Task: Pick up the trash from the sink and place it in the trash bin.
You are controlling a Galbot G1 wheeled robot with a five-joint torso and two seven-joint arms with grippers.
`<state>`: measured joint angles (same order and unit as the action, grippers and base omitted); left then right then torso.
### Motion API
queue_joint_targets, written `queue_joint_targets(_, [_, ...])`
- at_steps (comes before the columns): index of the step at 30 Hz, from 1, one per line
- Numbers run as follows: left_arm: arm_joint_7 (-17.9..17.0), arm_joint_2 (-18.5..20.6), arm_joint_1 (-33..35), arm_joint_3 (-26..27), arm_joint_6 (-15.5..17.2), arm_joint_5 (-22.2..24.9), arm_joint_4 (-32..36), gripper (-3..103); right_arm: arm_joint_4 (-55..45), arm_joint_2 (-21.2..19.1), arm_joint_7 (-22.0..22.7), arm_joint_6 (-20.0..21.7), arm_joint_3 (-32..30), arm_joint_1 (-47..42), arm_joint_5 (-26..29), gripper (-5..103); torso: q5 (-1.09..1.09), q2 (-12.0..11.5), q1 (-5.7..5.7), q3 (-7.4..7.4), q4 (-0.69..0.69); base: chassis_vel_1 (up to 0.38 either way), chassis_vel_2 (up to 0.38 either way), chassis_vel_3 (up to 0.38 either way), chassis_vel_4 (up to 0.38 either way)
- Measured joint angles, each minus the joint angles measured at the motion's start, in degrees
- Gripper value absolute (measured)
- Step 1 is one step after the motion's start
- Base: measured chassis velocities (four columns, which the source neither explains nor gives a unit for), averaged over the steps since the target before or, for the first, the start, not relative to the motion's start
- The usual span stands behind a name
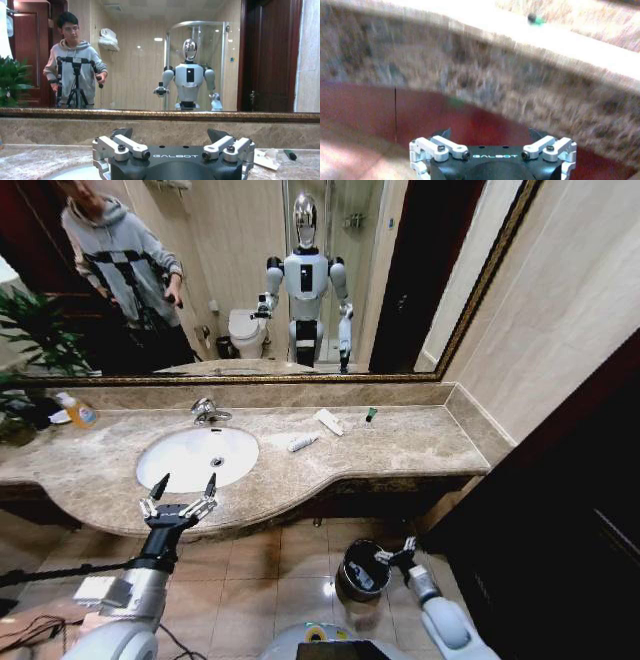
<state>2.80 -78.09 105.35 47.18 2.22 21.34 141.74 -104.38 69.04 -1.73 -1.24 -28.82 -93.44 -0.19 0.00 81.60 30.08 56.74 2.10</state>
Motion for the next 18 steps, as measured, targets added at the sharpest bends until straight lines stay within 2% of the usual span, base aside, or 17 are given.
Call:
queue_joint_targets(4, [0.00,0.00,0.00,0.00,0.00,0.00,0.00,100,-7.55,0.08,0.12,1.40,-0.76,-3.54,0.51,100,-0.01,0.00,0.00,0.00,0.01,0.000,0.000,0.000,0.000])
queue_joint_targets(11, [0.00,0.00,0.00,0.00,0.00,0.00,0.00,100,-14.96,-0.01,0.16,3.32,-0.12,-6.11,1.03,100,-0.01,0.00,0.01,0.00,0.00,0.000,0.000,0.000,0.000])
queue_joint_targets(15, [0.00,0.00,0.00,0.00,0.00,0.00,0.00,100,-17.48,-0.53,0.18,4.96,1.01,-4.75,1.71,100,-0.01,0.00,0.01,0.00,0.00,0.000,0.000,0.000,0.000])
queue_joint_targets(18, [-0.01,0.00,0.00,0.00,0.00,0.00,0.00,100,-18.87,-1.89,0.20,7.39,1.64,0.69,4.39,100,0.00,-0.01,0.01,0.00,0.01,0.000,0.000,0.000,0.000])
